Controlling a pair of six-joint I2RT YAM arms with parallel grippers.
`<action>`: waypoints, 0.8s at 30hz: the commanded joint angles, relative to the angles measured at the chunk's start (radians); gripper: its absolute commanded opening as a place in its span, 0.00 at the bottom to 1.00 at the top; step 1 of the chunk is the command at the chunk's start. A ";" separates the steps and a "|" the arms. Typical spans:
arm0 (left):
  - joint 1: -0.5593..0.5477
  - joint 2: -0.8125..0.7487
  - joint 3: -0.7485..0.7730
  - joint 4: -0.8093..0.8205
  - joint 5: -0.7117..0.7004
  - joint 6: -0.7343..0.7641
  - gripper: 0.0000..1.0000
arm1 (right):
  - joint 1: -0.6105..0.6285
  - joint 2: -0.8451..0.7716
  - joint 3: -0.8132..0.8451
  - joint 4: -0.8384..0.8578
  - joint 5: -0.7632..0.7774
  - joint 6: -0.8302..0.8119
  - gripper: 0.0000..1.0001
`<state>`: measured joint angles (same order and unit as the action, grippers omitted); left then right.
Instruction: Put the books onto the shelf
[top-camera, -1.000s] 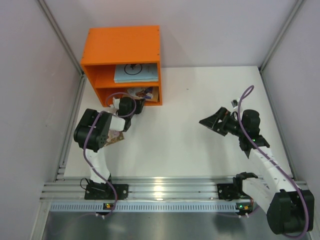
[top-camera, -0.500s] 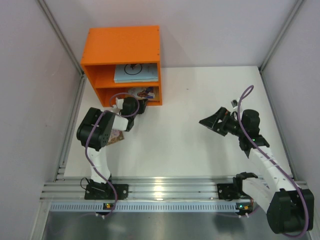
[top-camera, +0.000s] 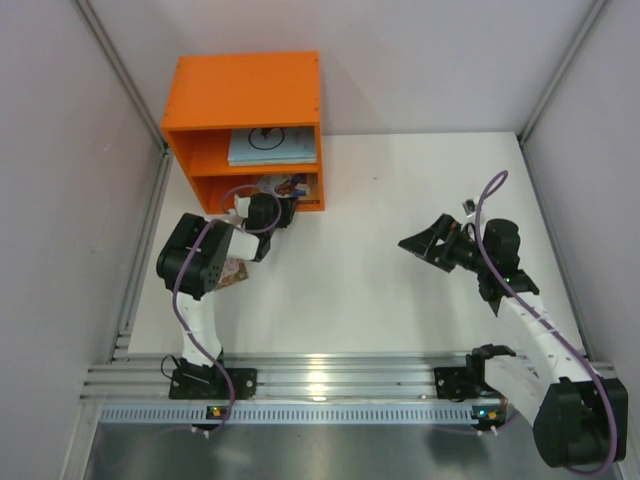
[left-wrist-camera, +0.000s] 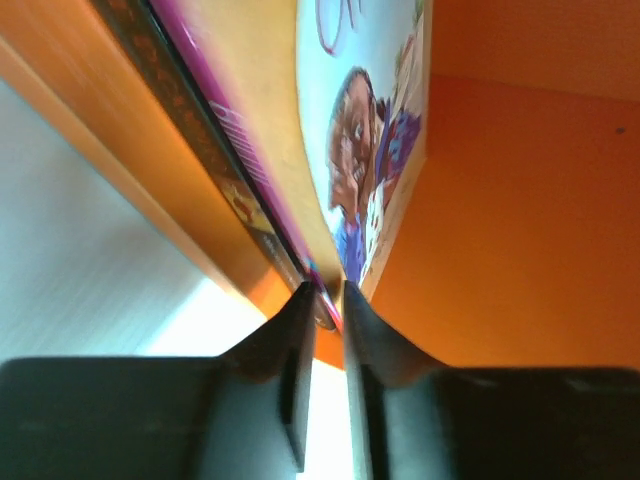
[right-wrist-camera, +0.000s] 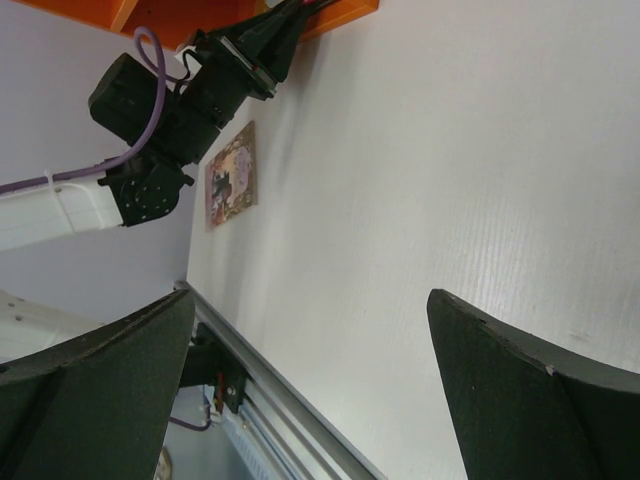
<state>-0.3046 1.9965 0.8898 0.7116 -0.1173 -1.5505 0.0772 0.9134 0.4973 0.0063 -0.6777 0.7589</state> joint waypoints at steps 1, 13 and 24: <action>-0.018 0.004 0.035 0.028 0.022 -0.008 0.25 | -0.013 -0.010 0.000 0.027 0.003 -0.012 1.00; -0.016 -0.073 -0.003 -0.027 -0.002 0.030 0.38 | -0.013 -0.019 -0.005 0.027 0.001 -0.007 1.00; -0.002 -0.217 -0.040 -0.205 -0.027 0.208 0.35 | -0.013 -0.039 -0.014 0.024 0.001 -0.004 1.00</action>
<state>-0.3138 1.8599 0.8585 0.5747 -0.1081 -1.4368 0.0761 0.8948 0.4934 0.0071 -0.6777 0.7597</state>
